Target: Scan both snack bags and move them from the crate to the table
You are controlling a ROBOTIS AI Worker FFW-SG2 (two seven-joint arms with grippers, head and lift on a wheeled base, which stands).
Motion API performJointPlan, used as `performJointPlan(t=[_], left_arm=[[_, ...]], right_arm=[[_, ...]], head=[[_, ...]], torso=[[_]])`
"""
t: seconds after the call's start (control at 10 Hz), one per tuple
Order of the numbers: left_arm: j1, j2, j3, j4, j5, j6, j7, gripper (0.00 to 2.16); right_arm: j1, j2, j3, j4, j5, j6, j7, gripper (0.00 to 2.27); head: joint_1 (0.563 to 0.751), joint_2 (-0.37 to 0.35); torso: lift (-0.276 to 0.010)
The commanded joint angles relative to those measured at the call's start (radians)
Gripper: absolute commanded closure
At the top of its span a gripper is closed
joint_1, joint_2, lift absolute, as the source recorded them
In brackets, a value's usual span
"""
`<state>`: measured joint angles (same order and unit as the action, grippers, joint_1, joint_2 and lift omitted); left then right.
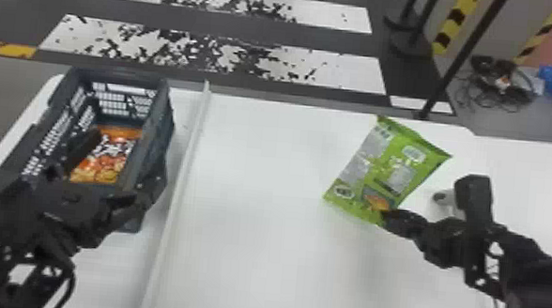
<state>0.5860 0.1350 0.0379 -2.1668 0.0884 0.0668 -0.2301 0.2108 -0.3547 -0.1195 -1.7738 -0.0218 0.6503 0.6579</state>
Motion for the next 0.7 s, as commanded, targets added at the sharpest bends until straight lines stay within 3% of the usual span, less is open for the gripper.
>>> performJointPlan(t=[0.0,0.4,0.6], left_arm=[[0.0,0.0,-0.001,-0.001,-0.001,0.0,0.0,0.1],[0.0,0.0,-0.003,-0.004,-0.001,0.0,0.0,0.1],[0.0,0.0,-0.003,-0.005,-0.001,0.0,-0.002,0.1]], right_arm=[[0.002,0.0,-0.114,-0.012,-0.059,0.015,0.0,2.25],[-0.037,-0.001,-0.407,0.071,-0.171,0.03,-0.031,2.25],[-0.063,-0.033,-0.493,0.165,-0.196,0.03,-0.103,2.25]], head=[[0.695,-0.108],[0.695,-0.253],[0.695,-0.35]], torso=[[-0.088],[-0.088],[-0.088]])
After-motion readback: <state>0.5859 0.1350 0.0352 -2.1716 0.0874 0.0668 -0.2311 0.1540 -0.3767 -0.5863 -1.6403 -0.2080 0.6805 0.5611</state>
